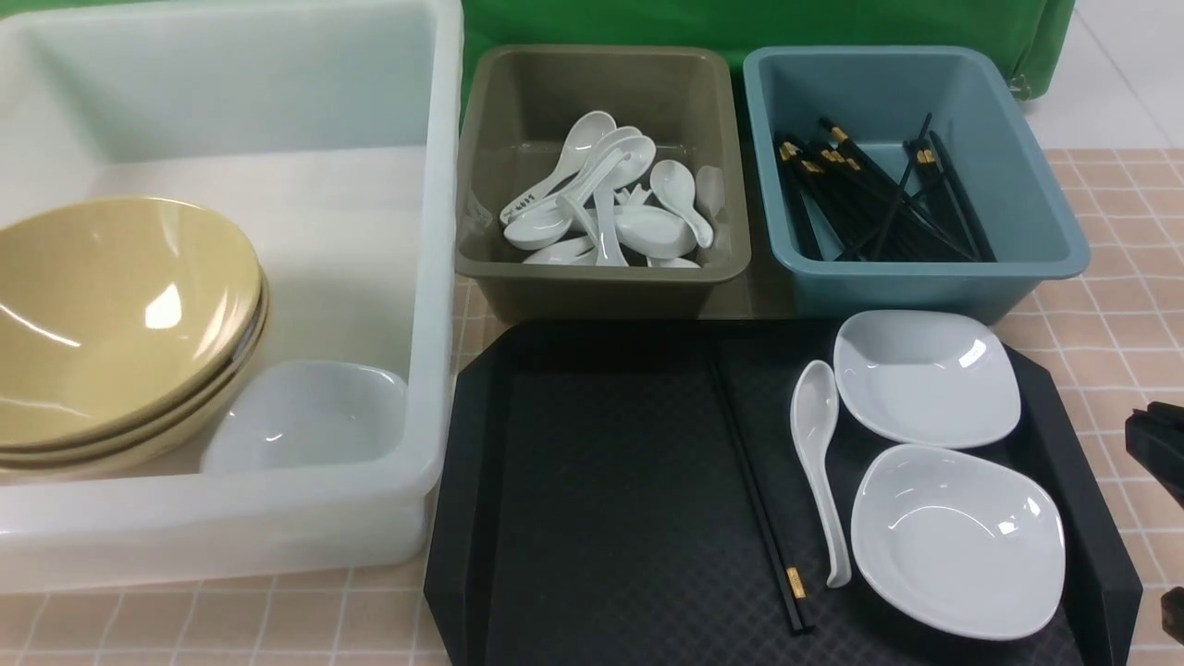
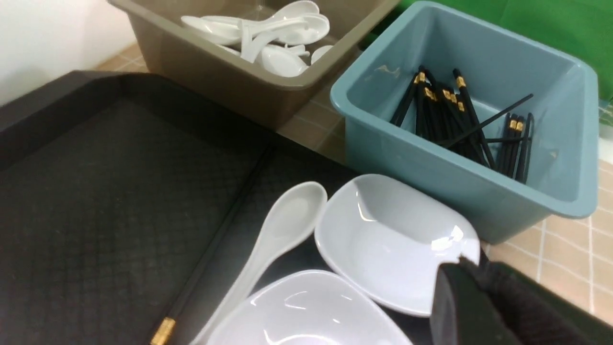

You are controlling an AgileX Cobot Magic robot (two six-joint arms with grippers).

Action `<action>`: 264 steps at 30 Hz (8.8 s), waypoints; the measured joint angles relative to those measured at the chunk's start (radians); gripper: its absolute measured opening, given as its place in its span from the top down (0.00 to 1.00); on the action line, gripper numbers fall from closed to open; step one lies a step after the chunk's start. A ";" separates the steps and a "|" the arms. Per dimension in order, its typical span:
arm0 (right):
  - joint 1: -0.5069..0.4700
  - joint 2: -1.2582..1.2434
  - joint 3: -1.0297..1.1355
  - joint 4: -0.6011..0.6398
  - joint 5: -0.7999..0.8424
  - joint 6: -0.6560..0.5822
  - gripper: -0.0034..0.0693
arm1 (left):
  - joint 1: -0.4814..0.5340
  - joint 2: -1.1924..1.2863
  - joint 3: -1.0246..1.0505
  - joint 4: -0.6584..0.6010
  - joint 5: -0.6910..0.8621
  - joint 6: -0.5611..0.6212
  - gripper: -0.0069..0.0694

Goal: On brown table put chopsticks spoon bowls plates into blue grey white boxes.
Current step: 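Reach for and grasp the small white dish on the black tray, then place the white bowl into the white bin on top of the stacked bowls with the right gripper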

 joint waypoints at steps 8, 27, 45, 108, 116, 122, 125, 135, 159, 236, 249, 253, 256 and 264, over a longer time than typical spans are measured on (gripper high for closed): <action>0.000 0.026 -0.013 0.000 0.077 0.172 0.80 | -0.039 0.035 0.058 -0.116 -0.036 0.069 0.83; -0.019 0.758 -0.456 0.103 0.379 0.036 0.39 | -0.702 -0.503 0.245 -0.005 -0.147 0.276 0.83; -0.069 1.018 -0.466 0.217 0.461 -0.155 0.53 | -0.705 -0.994 0.759 0.214 -0.533 0.216 0.83; -0.161 0.840 -0.548 0.326 0.614 -0.337 0.86 | -0.705 -1.110 0.803 0.215 -0.630 0.112 0.83; -0.128 0.783 -0.817 0.664 0.616 -0.513 0.86 | -0.705 -1.136 0.812 0.226 -0.658 0.112 0.83; 0.130 1.019 -1.067 0.844 0.516 -0.603 0.86 | -0.705 -1.136 0.815 0.214 -0.680 0.112 0.83; 0.263 1.180 -1.212 0.854 0.511 -0.627 0.86 | -0.705 -1.136 0.815 0.214 -0.678 0.112 0.83; 0.403 1.523 -1.558 0.710 0.491 -0.659 0.85 | -0.705 -1.136 0.822 0.211 -0.644 0.109 0.83; 0.417 1.607 -1.679 0.511 0.474 -0.566 0.24 | -0.705 -1.136 0.822 0.211 -0.644 0.090 0.83; 0.238 0.380 -0.247 -0.147 0.444 0.138 0.90 | -0.710 0.515 -0.355 0.811 0.065 -0.332 0.92; 0.238 0.380 -0.217 -0.147 0.409 0.140 0.89 | -0.715 0.413 -0.356 0.728 0.071 -0.292 0.92; 0.238 0.380 -0.217 -0.147 0.408 0.142 0.89 | -0.720 0.431 -0.353 0.656 0.122 -0.217 0.92; 0.238 0.380 -0.217 -0.147 0.408 0.142 0.89 | -0.720 0.464 -0.351 0.661 0.185 -0.209 0.92; 0.238 0.380 -0.217 -0.147 0.403 0.143 0.89 | -0.750 0.479 -0.351 0.570 0.300 -0.111 0.92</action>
